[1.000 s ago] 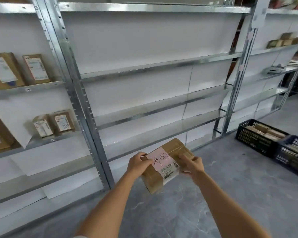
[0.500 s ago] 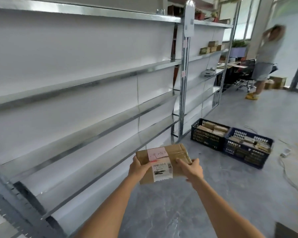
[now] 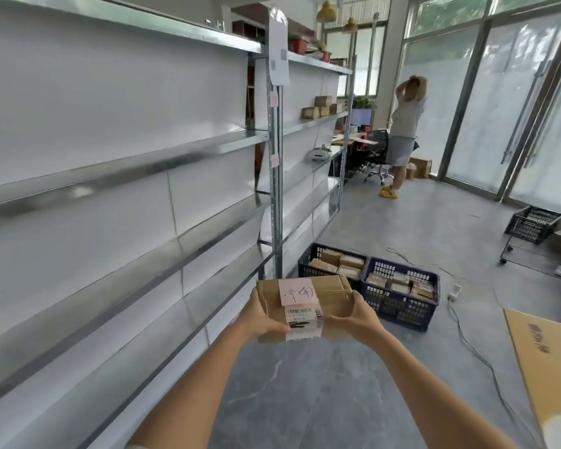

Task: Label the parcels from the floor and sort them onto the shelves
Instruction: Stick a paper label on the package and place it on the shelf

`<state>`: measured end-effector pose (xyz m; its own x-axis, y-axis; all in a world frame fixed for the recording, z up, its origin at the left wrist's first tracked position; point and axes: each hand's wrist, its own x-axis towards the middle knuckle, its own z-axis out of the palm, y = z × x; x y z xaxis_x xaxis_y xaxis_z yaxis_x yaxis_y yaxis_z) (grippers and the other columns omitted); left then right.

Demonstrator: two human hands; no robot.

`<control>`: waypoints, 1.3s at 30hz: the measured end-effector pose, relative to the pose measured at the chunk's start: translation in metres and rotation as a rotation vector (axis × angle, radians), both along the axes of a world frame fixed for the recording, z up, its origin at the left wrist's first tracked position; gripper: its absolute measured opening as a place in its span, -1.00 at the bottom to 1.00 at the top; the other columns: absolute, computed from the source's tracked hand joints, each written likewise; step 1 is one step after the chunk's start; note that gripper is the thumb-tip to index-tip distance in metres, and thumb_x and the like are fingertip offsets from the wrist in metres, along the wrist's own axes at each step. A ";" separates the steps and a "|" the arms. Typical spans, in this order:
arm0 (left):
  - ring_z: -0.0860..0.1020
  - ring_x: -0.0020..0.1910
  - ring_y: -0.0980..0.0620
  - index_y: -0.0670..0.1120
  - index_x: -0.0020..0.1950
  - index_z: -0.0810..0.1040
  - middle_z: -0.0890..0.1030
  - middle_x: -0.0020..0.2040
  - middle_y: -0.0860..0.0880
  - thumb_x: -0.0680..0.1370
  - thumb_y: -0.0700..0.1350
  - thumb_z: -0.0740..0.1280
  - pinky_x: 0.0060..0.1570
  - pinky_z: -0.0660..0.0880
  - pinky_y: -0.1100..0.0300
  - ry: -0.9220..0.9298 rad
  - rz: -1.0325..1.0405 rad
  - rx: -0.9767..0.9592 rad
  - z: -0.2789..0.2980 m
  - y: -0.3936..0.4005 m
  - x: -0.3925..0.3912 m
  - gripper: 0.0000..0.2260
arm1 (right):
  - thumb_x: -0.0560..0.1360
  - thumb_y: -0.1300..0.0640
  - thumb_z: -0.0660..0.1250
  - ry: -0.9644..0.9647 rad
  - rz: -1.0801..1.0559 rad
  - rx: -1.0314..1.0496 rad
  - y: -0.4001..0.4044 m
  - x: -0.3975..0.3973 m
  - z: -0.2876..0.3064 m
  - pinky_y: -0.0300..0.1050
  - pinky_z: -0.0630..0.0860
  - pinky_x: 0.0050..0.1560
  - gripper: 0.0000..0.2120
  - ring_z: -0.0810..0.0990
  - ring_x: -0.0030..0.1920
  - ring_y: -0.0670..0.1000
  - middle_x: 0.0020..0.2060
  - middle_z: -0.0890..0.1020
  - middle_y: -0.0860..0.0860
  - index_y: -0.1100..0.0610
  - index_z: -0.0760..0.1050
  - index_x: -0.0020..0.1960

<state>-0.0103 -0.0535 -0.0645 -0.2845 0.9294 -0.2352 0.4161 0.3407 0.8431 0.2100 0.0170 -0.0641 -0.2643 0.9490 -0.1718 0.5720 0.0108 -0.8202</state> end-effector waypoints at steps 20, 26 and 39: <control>0.50 0.25 -0.04 -0.05 0.37 0.36 0.54 0.27 -0.02 0.20 -0.01 0.63 0.22 0.47 0.10 0.182 0.202 0.202 0.041 0.348 0.023 -0.19 | 0.28 -0.08 0.51 -0.159 0.108 0.287 0.379 0.015 0.031 0.07 0.58 0.13 -0.18 0.56 0.15 0.08 0.24 0.54 0.06 0.07 0.21 0.42; 0.47 0.29 -0.06 -0.09 0.42 0.32 0.51 0.32 -0.06 0.25 -0.04 0.61 0.23 0.45 0.10 0.185 0.236 0.197 0.054 0.439 0.014 -0.19 | 0.28 -0.07 0.50 -0.161 0.166 0.274 0.479 -0.001 0.046 -0.01 0.61 0.05 -0.17 0.58 0.08 0.05 0.18 0.56 0.04 0.07 0.20 0.43; 0.46 0.30 -0.05 -0.05 0.40 0.36 0.53 0.28 -0.02 0.27 -0.04 0.60 0.26 0.43 0.09 0.173 0.317 0.214 0.067 0.628 -0.063 -0.24 | 0.33 -0.11 0.46 -0.156 0.274 0.326 0.679 -0.086 0.065 -0.02 0.56 0.15 -0.23 0.54 0.17 0.03 0.22 0.55 0.01 0.05 0.21 0.43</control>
